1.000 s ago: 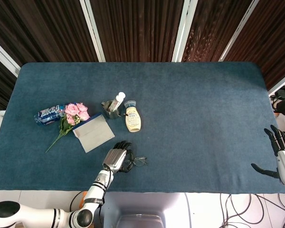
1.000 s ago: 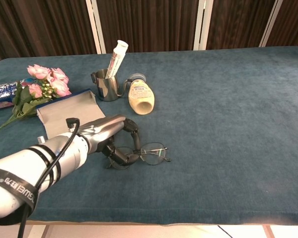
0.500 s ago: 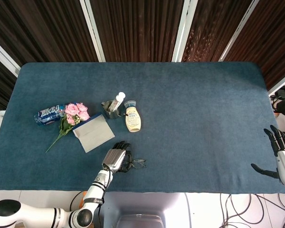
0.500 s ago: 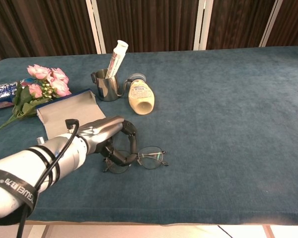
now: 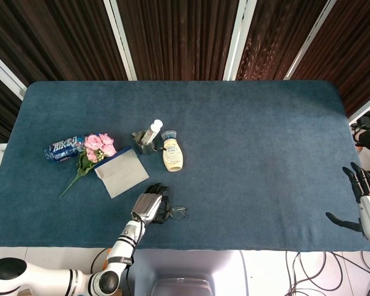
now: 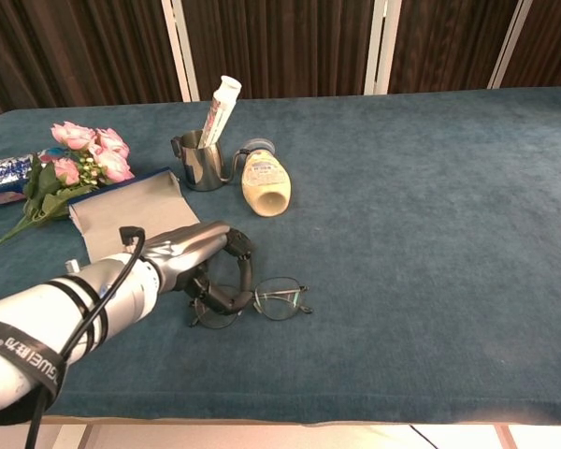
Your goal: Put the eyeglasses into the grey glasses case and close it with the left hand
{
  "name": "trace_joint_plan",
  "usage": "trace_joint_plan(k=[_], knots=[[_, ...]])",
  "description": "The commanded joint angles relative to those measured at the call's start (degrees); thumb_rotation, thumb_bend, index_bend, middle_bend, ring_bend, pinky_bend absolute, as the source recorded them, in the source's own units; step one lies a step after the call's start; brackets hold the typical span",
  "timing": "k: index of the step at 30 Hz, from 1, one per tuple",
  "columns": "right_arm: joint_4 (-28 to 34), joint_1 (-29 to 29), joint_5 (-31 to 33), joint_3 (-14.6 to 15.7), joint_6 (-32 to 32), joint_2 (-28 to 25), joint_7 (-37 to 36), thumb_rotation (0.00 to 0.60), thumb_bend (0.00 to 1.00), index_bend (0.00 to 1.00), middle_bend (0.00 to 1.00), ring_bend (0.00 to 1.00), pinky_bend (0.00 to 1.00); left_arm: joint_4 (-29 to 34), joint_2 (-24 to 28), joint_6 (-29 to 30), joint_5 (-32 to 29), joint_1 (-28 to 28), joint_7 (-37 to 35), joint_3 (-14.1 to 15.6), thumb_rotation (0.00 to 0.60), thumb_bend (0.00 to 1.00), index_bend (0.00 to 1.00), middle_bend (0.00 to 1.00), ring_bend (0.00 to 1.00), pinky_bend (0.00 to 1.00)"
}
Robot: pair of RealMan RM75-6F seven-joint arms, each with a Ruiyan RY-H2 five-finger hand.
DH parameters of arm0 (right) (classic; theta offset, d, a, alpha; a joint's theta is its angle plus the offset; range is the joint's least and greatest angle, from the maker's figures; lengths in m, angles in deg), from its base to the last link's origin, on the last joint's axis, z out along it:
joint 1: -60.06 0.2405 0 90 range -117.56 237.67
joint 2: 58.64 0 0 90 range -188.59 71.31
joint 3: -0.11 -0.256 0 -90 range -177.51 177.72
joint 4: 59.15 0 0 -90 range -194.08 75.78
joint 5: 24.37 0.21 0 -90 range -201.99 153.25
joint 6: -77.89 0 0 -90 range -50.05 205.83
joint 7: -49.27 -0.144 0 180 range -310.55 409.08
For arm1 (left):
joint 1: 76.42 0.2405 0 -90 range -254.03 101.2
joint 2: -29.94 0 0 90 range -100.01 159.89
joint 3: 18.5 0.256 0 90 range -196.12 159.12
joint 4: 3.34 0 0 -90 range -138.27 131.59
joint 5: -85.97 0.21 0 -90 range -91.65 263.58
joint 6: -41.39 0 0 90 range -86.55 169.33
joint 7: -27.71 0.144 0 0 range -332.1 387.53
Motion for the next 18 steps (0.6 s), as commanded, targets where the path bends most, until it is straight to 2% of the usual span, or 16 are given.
trace_joint_plan(k=[1, 10, 18], knots=[[0.02, 0.02, -0.02, 0.01, -0.04, 0.03, 0.10, 0.600, 0.13, 0.00, 0.00, 0.00, 0.00, 0.26, 0.26, 0.30, 0.46, 0.06, -0.26, 0.11, 0.545, 0.49, 0.64, 0.16, 0.02, 0.08], [0.08, -0.10, 0.00, -0.02, 0.13, -0.08, -0.16, 0.600, 0.13, 0.00, 0.00, 0.00, 0.00, 2.02, 3.35, 2.93, 3.62, 1.57, -3.04, -0.60, 0.555, 0.51, 0.66, 0.17, 0.03, 0.08], [0.16, -0.15, -0.25, 0.08, 0.24, -0.05, -0.07, 0.600, 0.13, 0.00, 0.00, 0.00, 0.00, 2.64, 9.12, 3.41, 6.90, 4.18, -10.12, -2.76, 0.565, 0.51, 0.67, 0.17, 0.03, 0.07]])
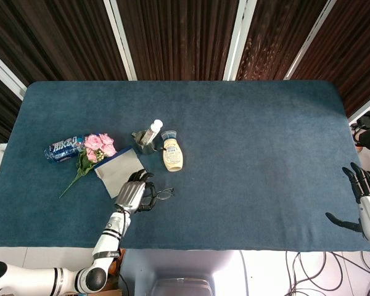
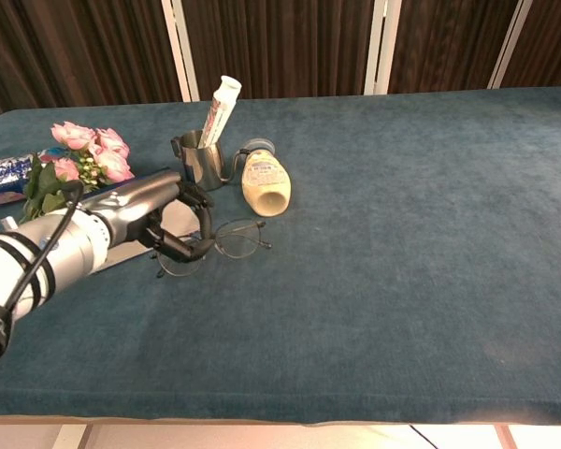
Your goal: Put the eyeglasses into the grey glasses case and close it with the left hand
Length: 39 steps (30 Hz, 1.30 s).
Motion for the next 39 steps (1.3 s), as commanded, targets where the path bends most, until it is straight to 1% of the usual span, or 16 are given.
trace_joint_plan(k=[1, 4, 6, 15, 18, 32, 39], knots=[[0.02, -0.04, 0.00, -0.01, 0.08, 0.07, 0.05, 0.600, 0.13, 0.00, 0.00, 0.00, 0.00, -0.76, 2.63, -0.43, 1.86, 1.29, -3.87, -1.20, 0.566, 0.51, 0.67, 0.17, 0.03, 0.07], [-0.01, 0.04, 0.07, -0.03, -0.01, 0.32, 0.58, 0.600, 0.13, 0.00, 0.00, 0.00, 0.00, -3.43, 3.51, -1.50, 3.35, 1.75, -7.58, -2.04, 0.566, 0.51, 0.67, 0.17, 0.03, 0.06], [0.05, 0.14, 0.04, 0.05, -0.22, 0.51, 1.10, 0.600, 0.13, 0.00, 0.00, 0.00, 0.00, -6.34, 3.29, -2.03, 4.31, 1.68, -9.27, -2.39, 0.568, 0.51, 0.67, 0.17, 0.03, 0.05], [0.18, 0.30, 0.39, -0.06, -0.43, 0.98, 2.06, 0.600, 0.13, 0.00, 0.00, 0.00, 0.00, -18.90, -0.31, -3.74, 7.38, 0.41, -12.23, -2.43, 0.562, 0.51, 0.66, 0.15, 0.01, 0.02], [0.17, 0.30, 0.52, -0.13, -0.46, 0.98, 2.08, 0.600, 0.13, 0.00, 0.00, 0.00, 0.00, -22.23, -1.42, -4.58, 8.12, -0.13, -12.96, -2.54, 0.563, 0.51, 0.66, 0.15, 0.00, 0.02], [0.21, 0.31, 0.89, -0.24, -0.56, 1.05, 2.50, 0.600, 0.13, 0.00, 0.00, 0.00, 0.00, -34.40, -5.54, -8.04, 9.00, -2.35, -14.43, -3.83, 0.568, 0.51, 0.65, 0.15, 0.00, 0.01], [0.25, 0.29, 0.95, -0.26, -0.56, 1.06, 2.63, 0.600, 0.13, 0.00, 0.00, 0.00, 0.00, -38.59, -6.36, -9.47, 8.28, -2.48, -14.49, -4.45, 0.570, 0.51, 0.66, 0.15, 0.00, 0.01]])
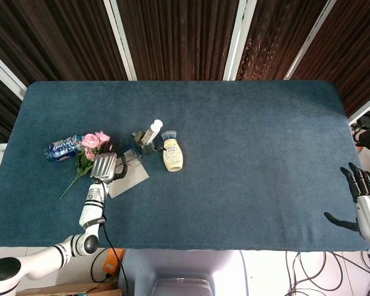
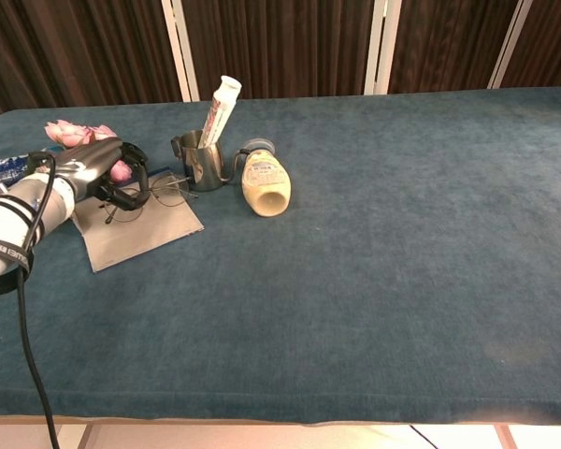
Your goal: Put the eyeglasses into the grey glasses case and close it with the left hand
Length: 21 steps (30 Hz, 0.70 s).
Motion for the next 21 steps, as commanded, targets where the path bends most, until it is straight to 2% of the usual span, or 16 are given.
trace_joint_plan(k=[1, 21], knots=[[0.02, 0.01, -0.04, 0.04, -0.03, 0.04, 0.12, 0.600, 0.13, 0.00, 0.00, 0.00, 0.00, -1.57, -0.42, -0.68, -0.40, -0.08, -0.01, -0.37, 0.569, 0.51, 0.66, 0.15, 0.00, 0.01], [0.16, -0.01, -0.18, 0.12, -0.02, 0.08, 0.24, 0.600, 0.13, 0.00, 0.00, 0.00, 0.00, -5.46, -1.38, -1.42, -1.98, 0.50, 1.79, -1.57, 0.569, 0.51, 0.65, 0.15, 0.00, 0.01]])
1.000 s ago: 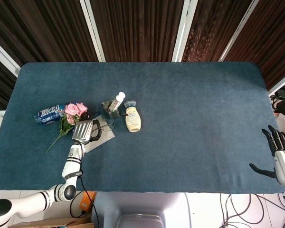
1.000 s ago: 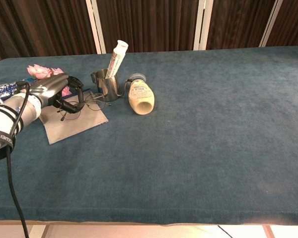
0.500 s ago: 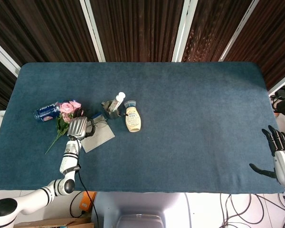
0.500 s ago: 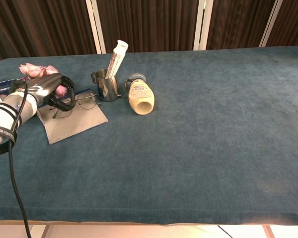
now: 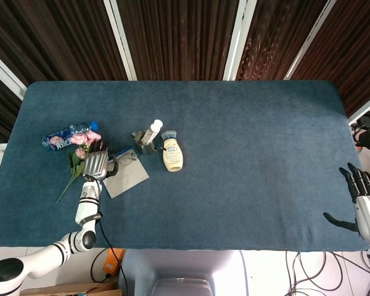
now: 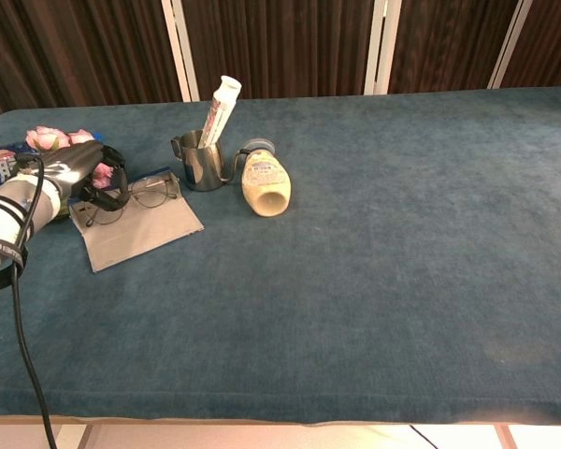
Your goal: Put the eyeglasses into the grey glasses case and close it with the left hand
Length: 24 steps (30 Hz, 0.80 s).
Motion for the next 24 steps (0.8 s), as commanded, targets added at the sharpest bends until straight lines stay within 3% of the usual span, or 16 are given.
trace_joint_plan(k=[1, 8, 11, 24], knots=[[0.00, 0.00, 0.00, 0.01, -0.01, -0.02, -0.03, 0.600, 0.13, 0.00, 0.00, 0.00, 0.00, 0.07, 0.00, 0.08, -0.31, 0.24, 0.38, -0.16, 0.568, 0.50, 0.65, 0.15, 0.00, 0.01], [0.08, 0.01, -0.10, 0.08, -0.08, -0.05, 0.00, 0.600, 0.13, 0.00, 0.00, 0.00, 0.00, 0.30, 0.09, -0.06, -0.35, 0.54, 0.47, -0.43, 0.559, 0.50, 0.56, 0.13, 0.00, 0.01], [0.08, 0.00, -0.11, 0.09, -0.08, -0.04, 0.00, 0.600, 0.13, 0.00, 0.00, 0.00, 0.00, 0.25, 0.09, 0.19, -0.30, 0.58, 1.26, -0.35, 0.558, 0.45, 0.51, 0.13, 0.00, 0.01], [0.20, -0.11, -0.36, 0.25, 0.04, -0.16, -0.14, 0.600, 0.13, 0.00, 0.00, 0.00, 0.00, 1.22, 0.04, 1.69, -0.43, 0.93, 3.30, -0.77, 0.546, 0.41, 0.46, 0.12, 0.00, 0.03]])
